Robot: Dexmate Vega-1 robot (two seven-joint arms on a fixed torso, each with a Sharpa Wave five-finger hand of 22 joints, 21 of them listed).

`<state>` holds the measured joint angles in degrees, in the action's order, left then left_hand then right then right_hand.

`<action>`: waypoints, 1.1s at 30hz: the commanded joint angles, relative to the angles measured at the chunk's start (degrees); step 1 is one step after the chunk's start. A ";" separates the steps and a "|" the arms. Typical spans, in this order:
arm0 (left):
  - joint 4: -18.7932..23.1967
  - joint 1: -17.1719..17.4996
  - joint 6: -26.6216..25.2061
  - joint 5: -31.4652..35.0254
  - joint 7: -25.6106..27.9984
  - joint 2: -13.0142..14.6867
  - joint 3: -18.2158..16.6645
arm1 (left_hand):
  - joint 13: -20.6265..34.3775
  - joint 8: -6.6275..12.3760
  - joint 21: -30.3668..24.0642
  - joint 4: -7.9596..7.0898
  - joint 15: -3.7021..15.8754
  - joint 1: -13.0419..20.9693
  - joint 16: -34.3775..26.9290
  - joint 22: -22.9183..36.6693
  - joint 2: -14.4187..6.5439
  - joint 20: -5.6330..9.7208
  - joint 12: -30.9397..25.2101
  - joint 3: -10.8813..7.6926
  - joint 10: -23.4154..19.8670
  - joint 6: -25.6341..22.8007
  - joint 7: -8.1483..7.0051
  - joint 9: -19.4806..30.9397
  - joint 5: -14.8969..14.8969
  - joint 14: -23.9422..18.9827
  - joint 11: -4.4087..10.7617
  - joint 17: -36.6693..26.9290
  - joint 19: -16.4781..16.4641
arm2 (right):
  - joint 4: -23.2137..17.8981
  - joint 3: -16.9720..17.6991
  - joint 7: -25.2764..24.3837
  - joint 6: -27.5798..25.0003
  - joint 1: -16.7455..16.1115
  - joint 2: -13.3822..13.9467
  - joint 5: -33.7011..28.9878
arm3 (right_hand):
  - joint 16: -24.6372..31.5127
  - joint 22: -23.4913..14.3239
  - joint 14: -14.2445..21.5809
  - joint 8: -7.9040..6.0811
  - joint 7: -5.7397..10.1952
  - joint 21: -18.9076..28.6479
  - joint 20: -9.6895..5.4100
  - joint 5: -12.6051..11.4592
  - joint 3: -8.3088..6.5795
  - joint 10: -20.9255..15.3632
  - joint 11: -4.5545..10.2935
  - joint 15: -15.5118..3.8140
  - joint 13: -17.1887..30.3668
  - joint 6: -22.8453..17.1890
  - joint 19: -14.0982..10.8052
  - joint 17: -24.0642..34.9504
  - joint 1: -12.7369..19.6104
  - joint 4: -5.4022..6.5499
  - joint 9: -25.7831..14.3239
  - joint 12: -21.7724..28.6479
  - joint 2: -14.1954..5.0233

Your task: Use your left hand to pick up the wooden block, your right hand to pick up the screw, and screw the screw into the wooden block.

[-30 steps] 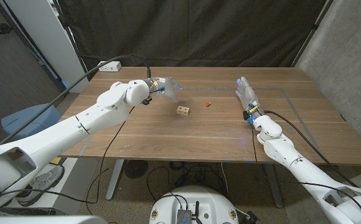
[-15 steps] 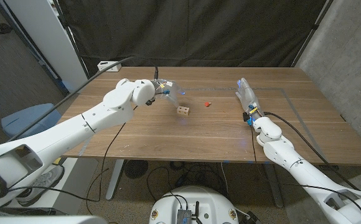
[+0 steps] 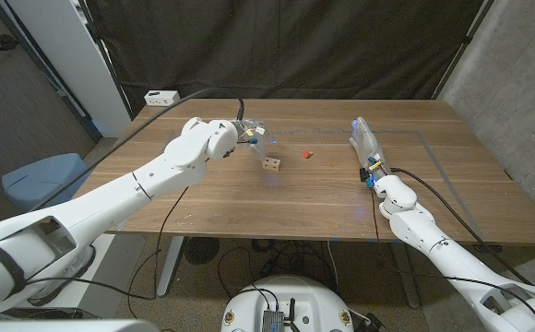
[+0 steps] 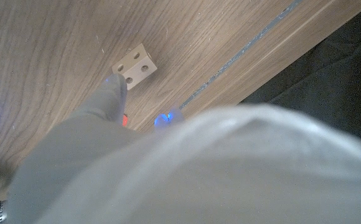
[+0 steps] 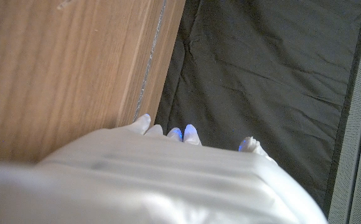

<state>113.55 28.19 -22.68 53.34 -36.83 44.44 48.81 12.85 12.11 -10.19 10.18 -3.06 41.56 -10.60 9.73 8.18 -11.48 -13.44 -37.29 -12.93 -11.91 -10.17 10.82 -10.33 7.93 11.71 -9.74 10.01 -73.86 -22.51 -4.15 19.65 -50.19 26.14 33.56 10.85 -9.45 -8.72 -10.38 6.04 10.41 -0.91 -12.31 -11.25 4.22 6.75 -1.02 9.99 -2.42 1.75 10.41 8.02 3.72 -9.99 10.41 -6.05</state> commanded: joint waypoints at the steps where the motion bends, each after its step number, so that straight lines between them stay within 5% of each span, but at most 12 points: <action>1: -2.26 1.09 0.83 4.73 -0.38 -2.55 0.06 | 0.25 0.65 -0.33 0.09 0.00 1.11 -0.40 0.21 0.07 -0.59 -0.51 0.14 -1.02 -0.86 -0.28 0.09 -0.11 -0.54 -0.05 -0.20 5.11 | 0.55 -0.13 0.54 0.98 0.04 -0.28 -0.04 | -0.03 -0.29 -0.46 -0.13 0.13 0.33 -0.23 -0.21 -0.35 0.35 0.15 -0.18 0.15 0.19 0.40 0.18 0.12 -0.15 -0.23 -0.09 0.15; 10: -4.53 1.51 2.55 6.32 1.41 -3.69 0.28 | 0.55 0.96 -0.43 0.01 0.45 2.55 -0.57 0.22 0.06 -0.59 -1.09 0.32 -2.36 -1.73 -0.83 0.11 0.01 -1.20 0.22 -0.21 5.19 | 0.35 -0.18 0.70 0.86 0.08 -0.07 -0.14 | -0.07 -0.28 -0.73 -0.17 -0.27 0.44 -1.85 -0.23 -0.42 0.39 -0.06 -1.12 0.14 0.20 0.18 0.18 0.09 -0.22 -0.23 -0.04 0.14; 33: -7.84 1.87 3.99 6.19 2.61 -5.26 0.93 | 1.05 0.50 -0.48 -0.25 0.44 4.53 -0.39 0.20 0.26 -0.67 -0.76 1.16 -1.52 -0.99 -0.56 0.10 0.25 -1.42 0.00 -0.22 5.28 | 0.07 -0.42 0.27 0.40 -0.12 -0.16 -0.35 | -0.04 -0.26 -0.84 -0.11 -0.24 0.43 -1.81 -0.25 -0.52 0.63 0.07 -1.01 0.12 0.47 0.24 0.17 0.06 -0.32 -0.21 -0.08 0.12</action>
<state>107.14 29.99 -18.93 59.42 -34.01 39.81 49.27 13.73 12.75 -10.42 9.89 -2.33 45.39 -11.03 9.72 8.27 -11.58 -14.42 -36.56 -14.82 -13.12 -10.96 10.81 -10.33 6.37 11.77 -9.73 9.89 -73.66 -22.77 -3.65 20.44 -50.28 26.03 33.38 10.85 -9.45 -9.34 -10.38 5.73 10.64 -1.64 -12.31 -11.48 4.52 6.44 -1.64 9.98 -2.13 1.83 10.41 8.02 3.48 -9.99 10.41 -6.05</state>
